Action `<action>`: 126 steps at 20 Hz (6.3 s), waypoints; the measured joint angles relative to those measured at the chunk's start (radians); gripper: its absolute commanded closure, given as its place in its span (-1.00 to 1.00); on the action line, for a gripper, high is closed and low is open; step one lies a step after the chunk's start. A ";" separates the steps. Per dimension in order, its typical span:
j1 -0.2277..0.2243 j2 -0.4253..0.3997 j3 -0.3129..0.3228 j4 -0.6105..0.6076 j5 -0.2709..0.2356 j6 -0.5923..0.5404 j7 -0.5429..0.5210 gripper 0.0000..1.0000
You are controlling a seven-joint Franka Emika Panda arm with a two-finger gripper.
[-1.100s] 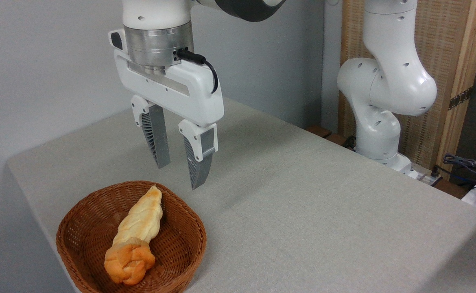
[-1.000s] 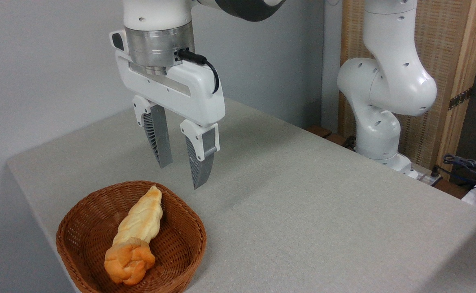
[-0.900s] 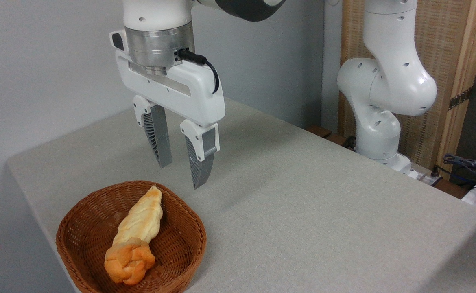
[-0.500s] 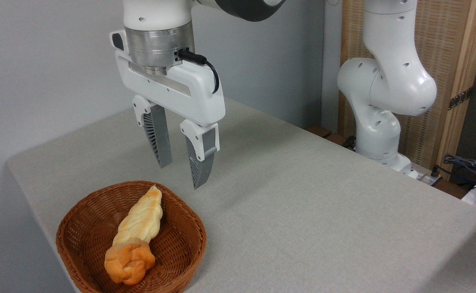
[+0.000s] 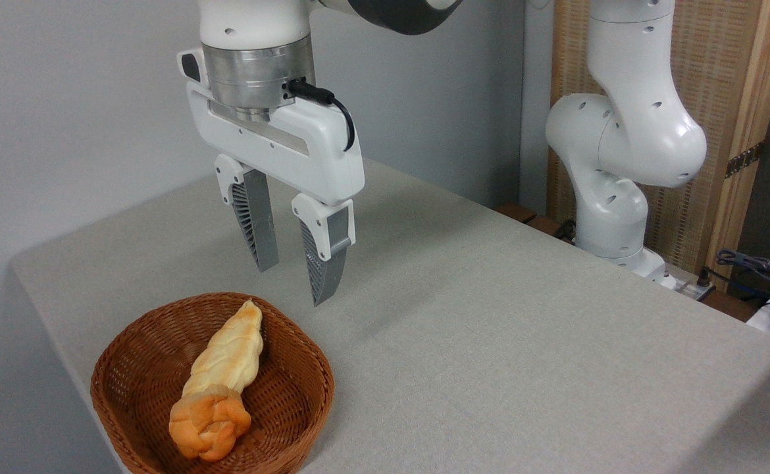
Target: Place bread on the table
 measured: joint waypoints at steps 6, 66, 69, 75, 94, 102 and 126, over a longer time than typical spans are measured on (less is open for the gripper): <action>0.000 0.000 0.000 0.000 0.000 0.000 0.000 -1.00; 0.000 0.000 0.000 0.000 0.000 0.000 0.000 -1.00; 0.000 0.000 0.000 0.000 0.000 0.000 0.000 -1.00; 0.000 0.000 0.000 0.000 0.000 0.000 0.002 -1.00; -0.023 0.159 -0.068 -0.002 0.123 0.309 0.068 -1.00; -0.059 0.272 -0.088 -0.002 0.264 0.398 0.077 -1.00; -0.066 0.302 -0.089 0.003 0.300 0.450 0.079 0.24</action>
